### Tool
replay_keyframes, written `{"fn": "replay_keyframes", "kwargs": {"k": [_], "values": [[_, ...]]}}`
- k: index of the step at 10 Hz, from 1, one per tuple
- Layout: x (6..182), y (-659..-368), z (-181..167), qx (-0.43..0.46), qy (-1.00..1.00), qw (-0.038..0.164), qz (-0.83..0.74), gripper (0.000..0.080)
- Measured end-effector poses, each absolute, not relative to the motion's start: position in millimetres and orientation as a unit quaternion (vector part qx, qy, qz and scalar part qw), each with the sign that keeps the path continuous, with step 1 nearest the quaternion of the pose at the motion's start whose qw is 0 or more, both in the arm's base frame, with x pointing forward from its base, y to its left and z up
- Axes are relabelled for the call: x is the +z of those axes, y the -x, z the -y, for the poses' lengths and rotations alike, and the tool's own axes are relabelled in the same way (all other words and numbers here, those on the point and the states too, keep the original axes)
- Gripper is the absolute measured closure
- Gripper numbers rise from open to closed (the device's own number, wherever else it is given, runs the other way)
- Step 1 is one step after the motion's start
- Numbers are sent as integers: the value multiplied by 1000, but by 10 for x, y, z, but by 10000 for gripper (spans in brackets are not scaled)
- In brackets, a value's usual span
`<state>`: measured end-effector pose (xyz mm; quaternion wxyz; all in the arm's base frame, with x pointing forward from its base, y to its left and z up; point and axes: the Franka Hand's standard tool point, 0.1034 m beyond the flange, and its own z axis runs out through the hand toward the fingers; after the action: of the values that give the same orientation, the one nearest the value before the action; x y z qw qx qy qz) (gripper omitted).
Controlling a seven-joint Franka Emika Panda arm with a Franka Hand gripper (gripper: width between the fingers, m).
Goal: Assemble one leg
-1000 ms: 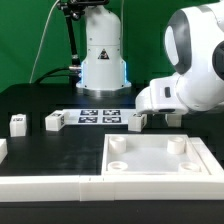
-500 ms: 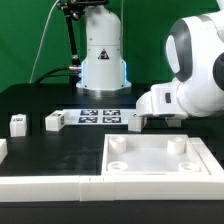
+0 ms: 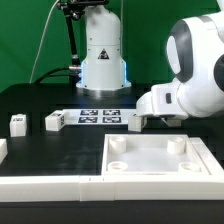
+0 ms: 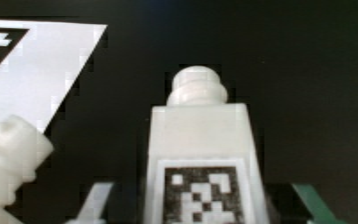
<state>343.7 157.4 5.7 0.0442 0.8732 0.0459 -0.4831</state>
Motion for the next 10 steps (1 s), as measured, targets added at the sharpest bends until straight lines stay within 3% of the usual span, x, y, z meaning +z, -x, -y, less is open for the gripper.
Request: {"fn": "replay_keyframes", "kwargs": {"k": [6, 10], "values": [[87, -3446, -1568, -486, -872, 45, -46, 511], [842, -3803, -1549, -493, -868, 48, -42, 509]]}}
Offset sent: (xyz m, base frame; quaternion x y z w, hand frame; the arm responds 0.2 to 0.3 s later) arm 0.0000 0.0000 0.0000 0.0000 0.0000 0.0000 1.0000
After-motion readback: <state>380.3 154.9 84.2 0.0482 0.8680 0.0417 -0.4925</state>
